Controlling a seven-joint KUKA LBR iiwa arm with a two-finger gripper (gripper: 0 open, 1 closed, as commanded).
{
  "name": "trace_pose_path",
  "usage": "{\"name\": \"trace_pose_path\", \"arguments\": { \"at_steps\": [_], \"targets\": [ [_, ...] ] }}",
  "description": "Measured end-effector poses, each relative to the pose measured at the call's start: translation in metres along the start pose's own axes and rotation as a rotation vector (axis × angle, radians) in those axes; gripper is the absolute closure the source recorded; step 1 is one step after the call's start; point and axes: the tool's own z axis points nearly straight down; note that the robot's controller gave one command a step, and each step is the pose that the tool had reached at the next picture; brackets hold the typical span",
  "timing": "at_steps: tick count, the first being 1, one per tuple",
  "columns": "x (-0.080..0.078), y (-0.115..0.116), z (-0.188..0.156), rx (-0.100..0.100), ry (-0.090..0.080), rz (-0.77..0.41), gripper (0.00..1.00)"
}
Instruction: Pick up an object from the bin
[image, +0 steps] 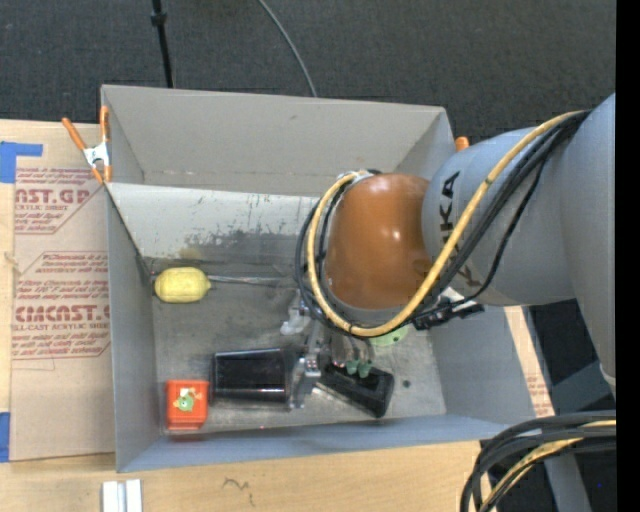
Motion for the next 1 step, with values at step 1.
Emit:
{"name": "trace_pose_path", "arguments": {
  "at_steps": [1],
  "targets": [
    [-0.0207, 0.0129, 0.0326, 0.000, -0.003, -0.083, 0.00]
  ]
}}
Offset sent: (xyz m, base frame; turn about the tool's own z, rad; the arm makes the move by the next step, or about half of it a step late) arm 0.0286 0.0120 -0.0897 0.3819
